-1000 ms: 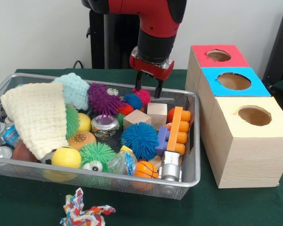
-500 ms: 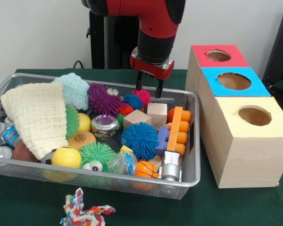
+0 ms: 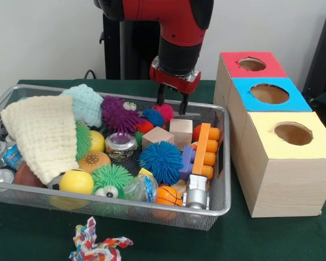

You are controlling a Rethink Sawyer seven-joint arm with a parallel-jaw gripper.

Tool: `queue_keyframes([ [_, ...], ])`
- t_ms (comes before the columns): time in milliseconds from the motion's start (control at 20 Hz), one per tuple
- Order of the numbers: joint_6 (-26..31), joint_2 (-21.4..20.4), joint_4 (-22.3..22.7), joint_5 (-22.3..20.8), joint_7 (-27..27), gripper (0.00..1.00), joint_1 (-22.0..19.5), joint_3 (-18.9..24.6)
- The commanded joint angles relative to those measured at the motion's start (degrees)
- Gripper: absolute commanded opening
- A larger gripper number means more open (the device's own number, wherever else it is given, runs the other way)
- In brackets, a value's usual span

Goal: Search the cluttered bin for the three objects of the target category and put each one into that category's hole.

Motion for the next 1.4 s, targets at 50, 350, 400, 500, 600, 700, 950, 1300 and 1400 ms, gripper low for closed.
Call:
queue_keyframes([
  [50,7.5,6.5,2.3,2.3,-1.6,1.00,0.7,3.9],
  [350,11.7,4.6,2.6,3.5,0.7,1.00,2.8,1.1],
  [400,12.2,4.3,2.8,3.7,1.1,1.00,3.1,0.9],
  [500,13.2,4.0,3.2,4.4,0.7,1.00,3.1,1.0],
  [600,14.0,4.3,2.8,4.6,-0.1,1.00,3.0,1.1],
  [700,15.7,3.8,3.0,5.2,-0.9,1.00,2.6,1.4],
  [950,19.4,1.2,3.7,6.3,-0.7,1.00,3.5,0.6],
  [1300,18.4,3.2,2.3,6.0,-0.8,1.00,3.3,0.2],
  [1400,19.0,3.9,1.9,6.1,-1.0,1.00,2.8,0.5],
])
